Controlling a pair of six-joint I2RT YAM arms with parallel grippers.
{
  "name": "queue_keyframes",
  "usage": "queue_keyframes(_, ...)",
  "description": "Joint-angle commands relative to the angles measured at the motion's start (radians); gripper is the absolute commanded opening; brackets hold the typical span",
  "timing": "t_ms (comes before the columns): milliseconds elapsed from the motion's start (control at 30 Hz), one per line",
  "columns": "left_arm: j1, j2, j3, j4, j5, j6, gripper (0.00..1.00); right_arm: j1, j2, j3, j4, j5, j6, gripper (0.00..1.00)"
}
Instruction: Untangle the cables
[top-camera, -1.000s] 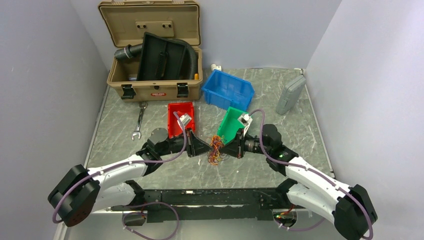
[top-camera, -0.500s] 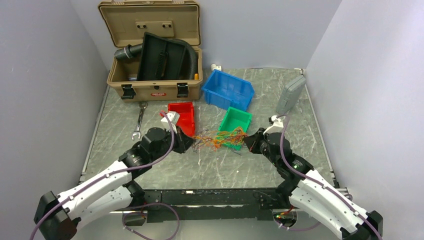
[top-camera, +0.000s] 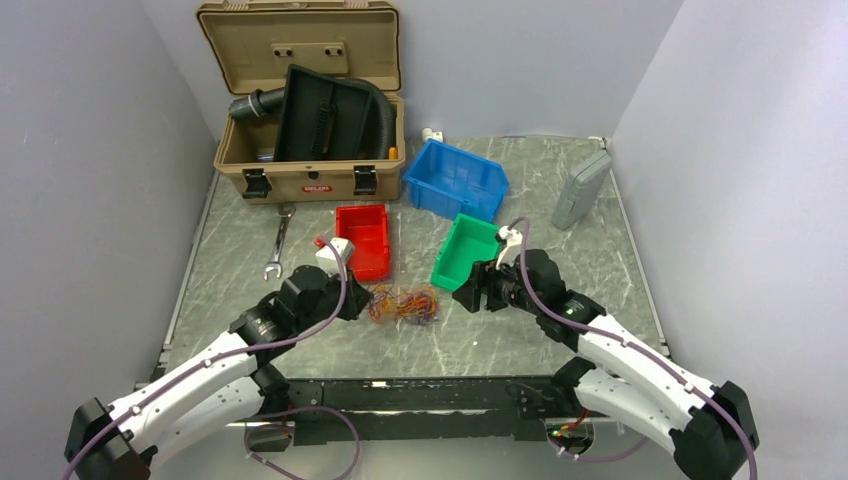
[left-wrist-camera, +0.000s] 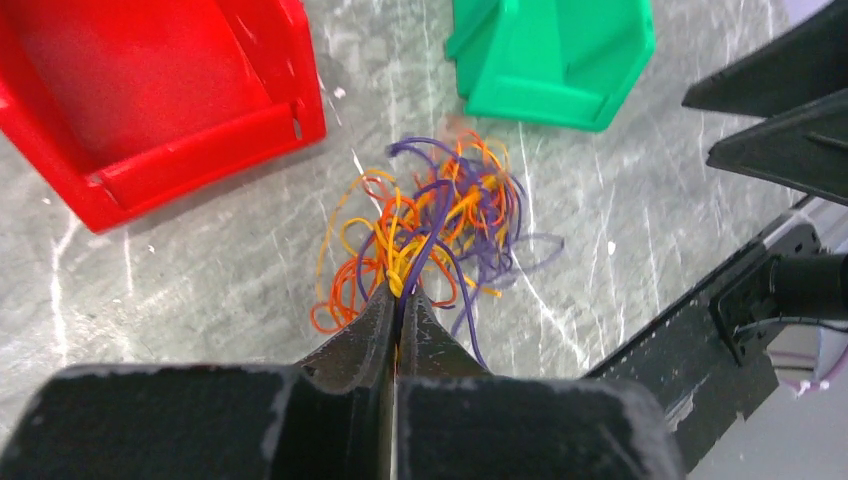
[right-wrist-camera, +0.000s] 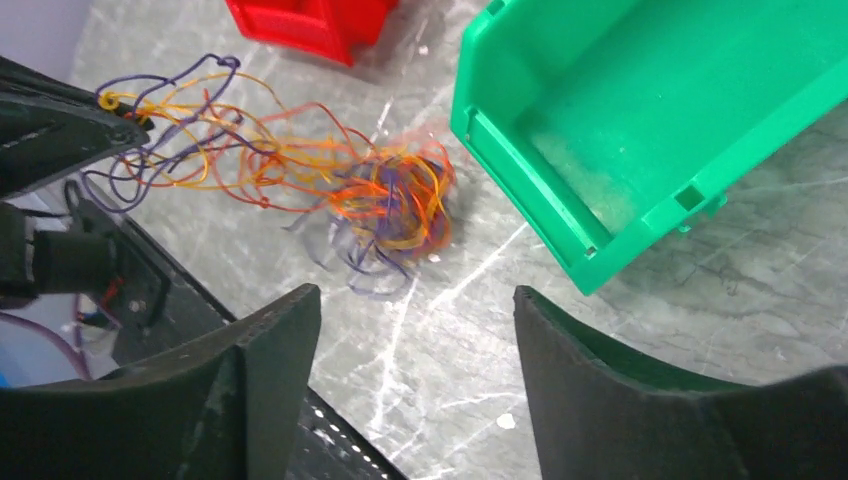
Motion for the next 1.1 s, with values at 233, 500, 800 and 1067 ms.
queue_keyframes(233, 0.001, 0.071, -0.002, 0.006, 0.104, 0.06, 0.12, 0.001, 0.094, 0.087, 0.052, 0.232, 0.094, 0.85)
queue_keyframes(500, 0.001, -0.02, -0.029, -0.005, 0.097, 0.067, 0.51, 0.018, 0.318, 0.275, 0.026, 0.366, 0.15, 0.86)
queue_keyframes(800, 0.001, -0.051, 0.002, -0.096, 0.056, 0.074, 0.65, 0.096, 0.674, 0.576, -0.11, 0.578, 0.282, 0.91)
queue_keyframes(1067, 0.003, -0.019, 0.041, -0.18, -0.03, 0.024, 0.73, 0.065, 0.879, 0.686, -0.302, 0.718, 0.423, 0.92)
